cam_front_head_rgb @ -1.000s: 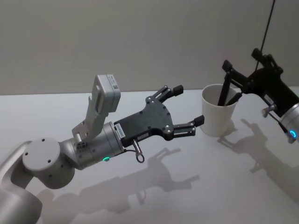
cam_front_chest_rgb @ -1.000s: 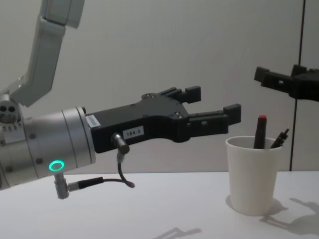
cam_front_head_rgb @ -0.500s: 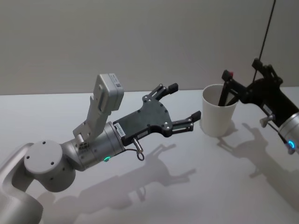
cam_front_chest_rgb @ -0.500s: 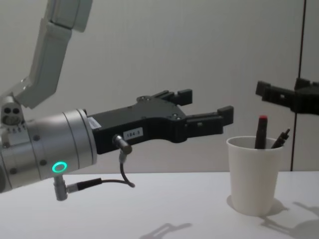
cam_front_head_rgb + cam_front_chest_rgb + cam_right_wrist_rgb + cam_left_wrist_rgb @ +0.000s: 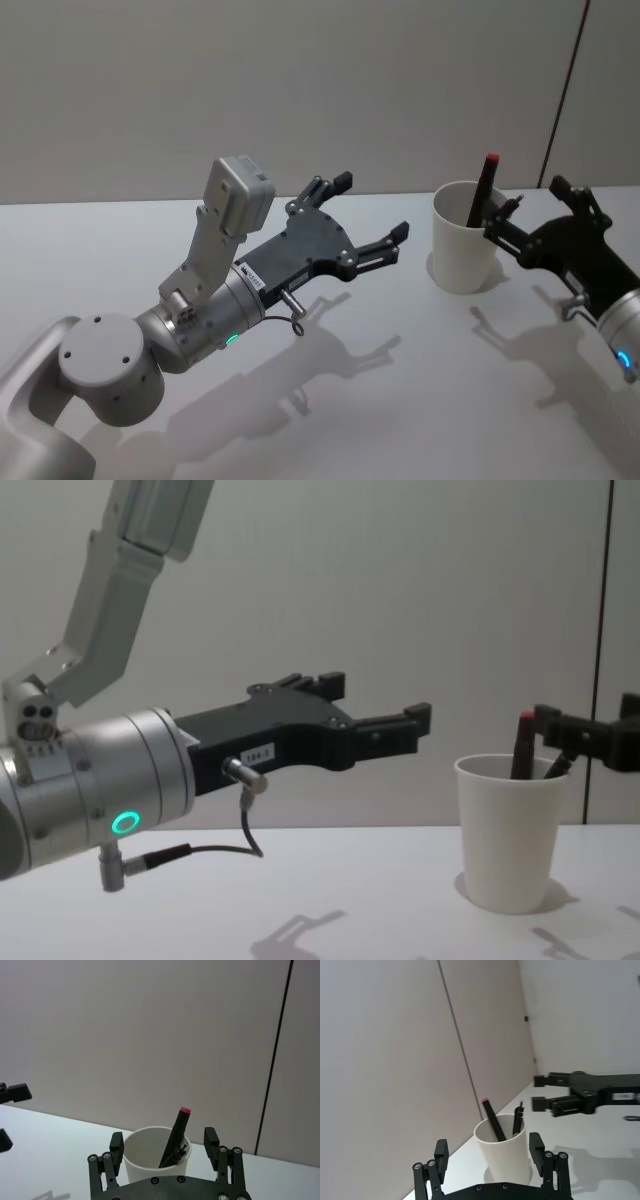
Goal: Place the pen into the pen holder.
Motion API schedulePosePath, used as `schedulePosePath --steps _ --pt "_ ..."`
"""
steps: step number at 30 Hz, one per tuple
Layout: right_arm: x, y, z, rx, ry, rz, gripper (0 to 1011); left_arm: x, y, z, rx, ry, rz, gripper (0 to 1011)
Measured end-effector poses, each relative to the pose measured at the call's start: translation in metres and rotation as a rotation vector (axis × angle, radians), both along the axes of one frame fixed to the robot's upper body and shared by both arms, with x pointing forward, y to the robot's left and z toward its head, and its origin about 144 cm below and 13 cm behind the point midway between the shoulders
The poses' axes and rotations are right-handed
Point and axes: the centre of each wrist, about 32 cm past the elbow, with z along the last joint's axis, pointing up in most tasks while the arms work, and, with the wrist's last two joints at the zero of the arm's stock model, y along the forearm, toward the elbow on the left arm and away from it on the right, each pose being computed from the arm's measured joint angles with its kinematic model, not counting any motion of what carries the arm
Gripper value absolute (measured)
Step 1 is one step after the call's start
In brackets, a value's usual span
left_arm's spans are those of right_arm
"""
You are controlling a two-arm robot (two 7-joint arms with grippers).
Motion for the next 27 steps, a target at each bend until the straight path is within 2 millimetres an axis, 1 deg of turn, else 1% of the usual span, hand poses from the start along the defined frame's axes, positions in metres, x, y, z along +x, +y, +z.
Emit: schedulePosePath --steps 4,9,27 --pt "-0.011 0.003 -0.002 -0.015 0.022 -0.027 1001 -0.003 -0.002 -0.001 0.006 0.003 0.047 1001" --pt "-0.017 0.004 -0.003 -0.024 0.034 -0.044 1001 -0.006 -0.003 -0.002 0.013 0.004 0.103 1001" --pt "-0.019 0.005 -0.004 -0.028 0.038 -0.049 1001 -0.020 -0.010 -0.003 0.041 -0.003 0.333 1001"
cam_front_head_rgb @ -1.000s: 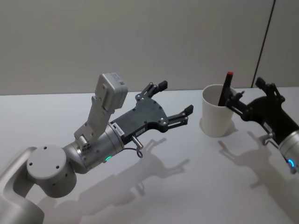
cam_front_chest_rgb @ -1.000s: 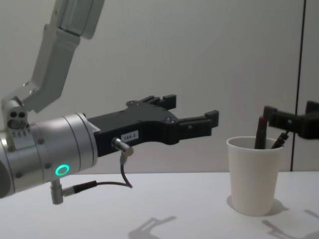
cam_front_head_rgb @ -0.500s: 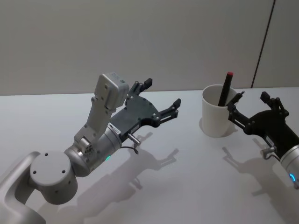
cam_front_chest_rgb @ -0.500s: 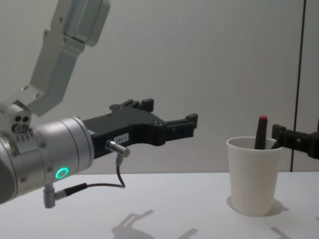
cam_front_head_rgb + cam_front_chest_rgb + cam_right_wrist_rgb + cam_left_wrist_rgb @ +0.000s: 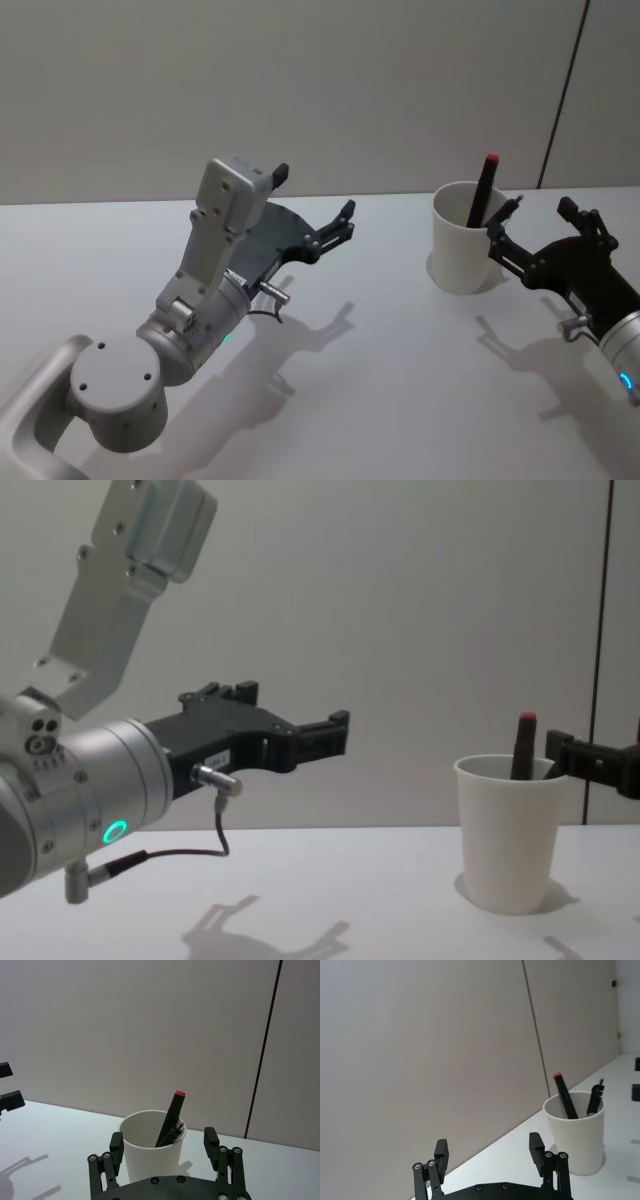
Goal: Place the pen into the pen holder.
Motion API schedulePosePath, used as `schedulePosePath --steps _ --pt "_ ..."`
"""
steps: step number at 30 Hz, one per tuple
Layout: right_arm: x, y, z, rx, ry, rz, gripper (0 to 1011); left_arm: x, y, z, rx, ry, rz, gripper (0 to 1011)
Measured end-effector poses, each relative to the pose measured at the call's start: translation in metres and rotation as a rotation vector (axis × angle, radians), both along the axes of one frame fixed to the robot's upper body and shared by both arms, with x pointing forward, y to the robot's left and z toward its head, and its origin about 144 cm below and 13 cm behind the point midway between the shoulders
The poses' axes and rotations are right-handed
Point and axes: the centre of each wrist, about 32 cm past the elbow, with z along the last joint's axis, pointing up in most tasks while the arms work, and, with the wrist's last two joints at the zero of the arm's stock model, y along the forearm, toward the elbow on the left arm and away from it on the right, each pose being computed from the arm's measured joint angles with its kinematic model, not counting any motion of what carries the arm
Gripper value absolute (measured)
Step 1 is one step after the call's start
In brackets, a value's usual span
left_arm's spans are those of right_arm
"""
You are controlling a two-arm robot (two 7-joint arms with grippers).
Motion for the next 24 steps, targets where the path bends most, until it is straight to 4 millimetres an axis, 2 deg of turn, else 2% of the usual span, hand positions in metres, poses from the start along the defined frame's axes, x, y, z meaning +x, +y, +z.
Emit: schedulePosePath --steps 10,24 --pt "0.0000 0.0000 0.0000 0.000 0.000 0.000 1001 -0.0051 -0.0025 -0.0006 0.012 -0.008 0.086 1001" --pt "0.0000 0.0000 0.0000 0.000 0.000 0.000 1002 -0.0053 -0.0024 -0.0007 0.014 -0.008 0.092 1001"
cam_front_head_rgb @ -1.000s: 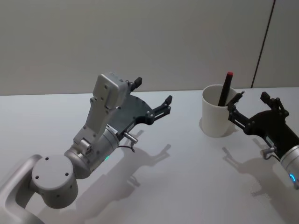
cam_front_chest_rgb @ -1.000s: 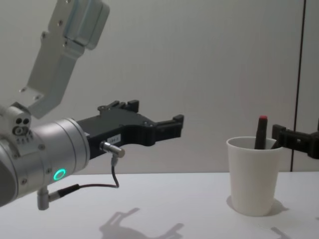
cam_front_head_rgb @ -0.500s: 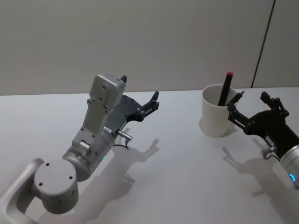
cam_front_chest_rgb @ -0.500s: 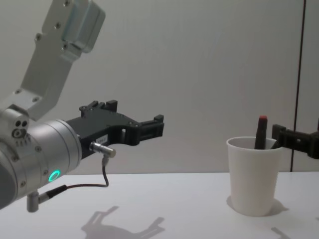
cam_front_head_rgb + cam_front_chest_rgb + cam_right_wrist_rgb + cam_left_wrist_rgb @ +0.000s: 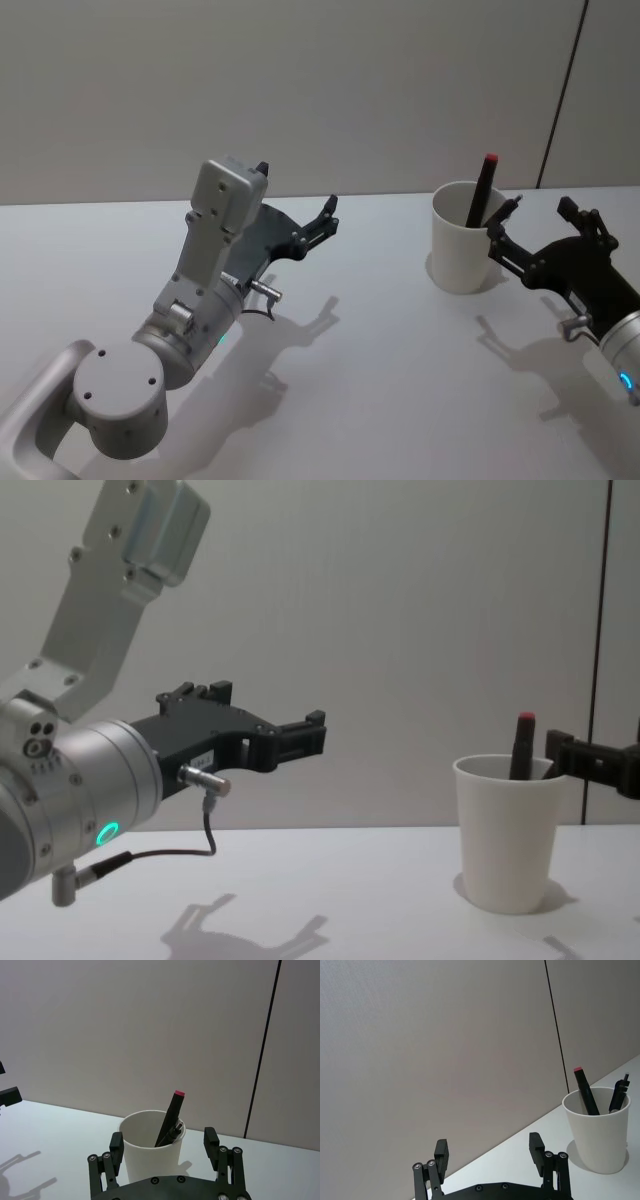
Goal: Place the pen into the pen holder.
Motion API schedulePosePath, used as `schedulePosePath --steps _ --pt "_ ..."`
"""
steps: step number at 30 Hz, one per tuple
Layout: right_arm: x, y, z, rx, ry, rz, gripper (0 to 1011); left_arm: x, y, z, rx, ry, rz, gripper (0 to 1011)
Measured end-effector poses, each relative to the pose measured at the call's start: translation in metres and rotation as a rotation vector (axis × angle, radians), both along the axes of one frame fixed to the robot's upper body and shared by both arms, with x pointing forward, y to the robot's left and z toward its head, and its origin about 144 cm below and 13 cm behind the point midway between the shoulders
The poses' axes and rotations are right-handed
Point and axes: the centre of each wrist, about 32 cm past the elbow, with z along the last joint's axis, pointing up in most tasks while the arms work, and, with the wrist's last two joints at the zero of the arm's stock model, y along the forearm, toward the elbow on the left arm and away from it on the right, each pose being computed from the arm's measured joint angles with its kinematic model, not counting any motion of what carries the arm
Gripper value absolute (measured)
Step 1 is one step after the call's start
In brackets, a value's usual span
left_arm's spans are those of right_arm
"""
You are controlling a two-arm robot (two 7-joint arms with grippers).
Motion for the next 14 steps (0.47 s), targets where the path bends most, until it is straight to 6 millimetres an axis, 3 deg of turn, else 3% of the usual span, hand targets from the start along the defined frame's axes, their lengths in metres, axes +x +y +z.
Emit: schedulePosePath --steps 14 --pt "0.0000 0.0000 0.0000 0.000 0.000 0.000 1001 0.0002 0.0000 0.0003 -0.001 -0.001 0.000 1001"
